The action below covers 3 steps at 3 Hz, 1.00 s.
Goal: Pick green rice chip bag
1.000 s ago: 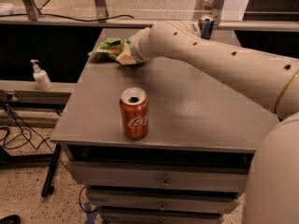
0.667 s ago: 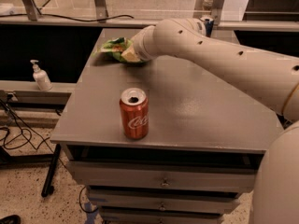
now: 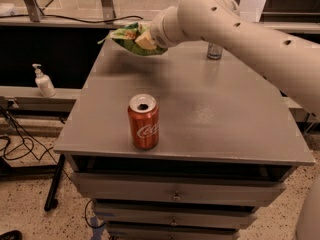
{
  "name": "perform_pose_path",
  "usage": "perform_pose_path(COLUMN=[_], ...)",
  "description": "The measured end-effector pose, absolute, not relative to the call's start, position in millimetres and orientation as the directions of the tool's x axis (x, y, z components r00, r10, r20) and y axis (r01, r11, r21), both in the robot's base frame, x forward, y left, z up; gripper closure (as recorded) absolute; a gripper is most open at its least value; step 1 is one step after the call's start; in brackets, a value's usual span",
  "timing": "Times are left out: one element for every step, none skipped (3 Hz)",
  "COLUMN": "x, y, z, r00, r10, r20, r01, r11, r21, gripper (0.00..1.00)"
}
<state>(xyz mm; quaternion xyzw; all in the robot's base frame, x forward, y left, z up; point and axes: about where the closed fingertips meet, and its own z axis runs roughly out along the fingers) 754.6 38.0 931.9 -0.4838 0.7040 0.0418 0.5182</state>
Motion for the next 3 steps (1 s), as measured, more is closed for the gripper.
perform_pose_path(x=[747.2, 734.2, 731.5], y=[27.6, 4.9, -1.1], z=[964.1, 979.6, 981.5], r00=[0.033, 0.043, 0.038], r10=[-0.57, -0.485, -0.474], r20=[-0.821, -0.874, -0.88], r01=[-0.732, -0.739, -0.737], r11=[0.546, 0.573, 0.581], r21=[-0.408, -0.354, -0.345], gripper=[1.0, 1.0, 1.0])
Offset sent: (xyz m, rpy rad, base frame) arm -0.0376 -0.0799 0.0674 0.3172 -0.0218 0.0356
